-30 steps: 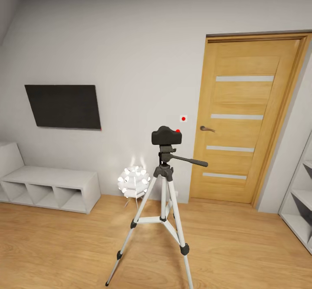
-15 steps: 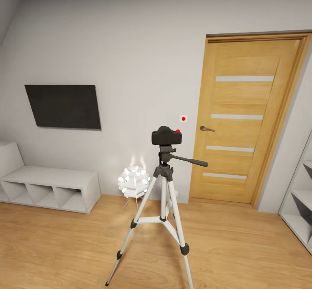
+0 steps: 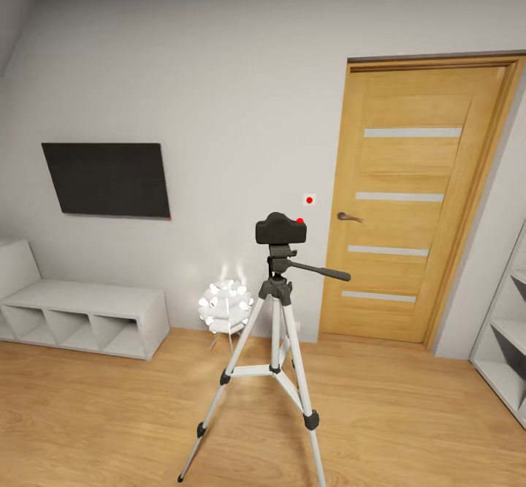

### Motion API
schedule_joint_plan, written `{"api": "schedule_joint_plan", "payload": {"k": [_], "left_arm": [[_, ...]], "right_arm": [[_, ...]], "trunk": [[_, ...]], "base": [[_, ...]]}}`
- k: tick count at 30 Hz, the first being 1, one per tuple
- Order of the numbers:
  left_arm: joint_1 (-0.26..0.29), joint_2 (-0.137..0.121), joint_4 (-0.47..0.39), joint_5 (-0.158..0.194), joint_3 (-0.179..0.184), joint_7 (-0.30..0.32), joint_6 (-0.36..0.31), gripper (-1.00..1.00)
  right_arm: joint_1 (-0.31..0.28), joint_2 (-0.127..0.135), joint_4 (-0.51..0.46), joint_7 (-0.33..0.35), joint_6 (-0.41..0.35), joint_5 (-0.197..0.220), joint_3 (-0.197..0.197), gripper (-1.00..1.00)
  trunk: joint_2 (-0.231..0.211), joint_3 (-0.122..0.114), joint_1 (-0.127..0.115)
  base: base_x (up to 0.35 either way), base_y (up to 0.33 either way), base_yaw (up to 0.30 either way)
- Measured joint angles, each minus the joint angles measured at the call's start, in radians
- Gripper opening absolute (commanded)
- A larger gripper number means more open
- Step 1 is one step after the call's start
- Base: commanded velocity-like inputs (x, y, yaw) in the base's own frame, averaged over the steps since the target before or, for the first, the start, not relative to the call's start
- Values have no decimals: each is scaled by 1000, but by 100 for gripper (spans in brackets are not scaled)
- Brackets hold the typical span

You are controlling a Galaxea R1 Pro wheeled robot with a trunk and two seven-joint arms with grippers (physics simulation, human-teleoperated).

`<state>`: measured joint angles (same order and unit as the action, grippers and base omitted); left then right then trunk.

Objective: Attach the digital camera to the camera tripod in the bedroom.

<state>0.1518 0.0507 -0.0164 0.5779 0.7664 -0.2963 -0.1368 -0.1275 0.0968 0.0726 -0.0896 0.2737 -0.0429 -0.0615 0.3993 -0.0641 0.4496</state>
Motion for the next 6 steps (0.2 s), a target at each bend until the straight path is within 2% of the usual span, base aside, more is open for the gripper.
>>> {"api": "schedule_joint_plan", "payload": {"k": [6], "left_arm": [[0,0,0,1,-1,-1,-1,100]], "right_arm": [[0,0,0,0,0,0,0,100]], "trunk": [[0,0,0]], "base": [[0,0,0]]}}
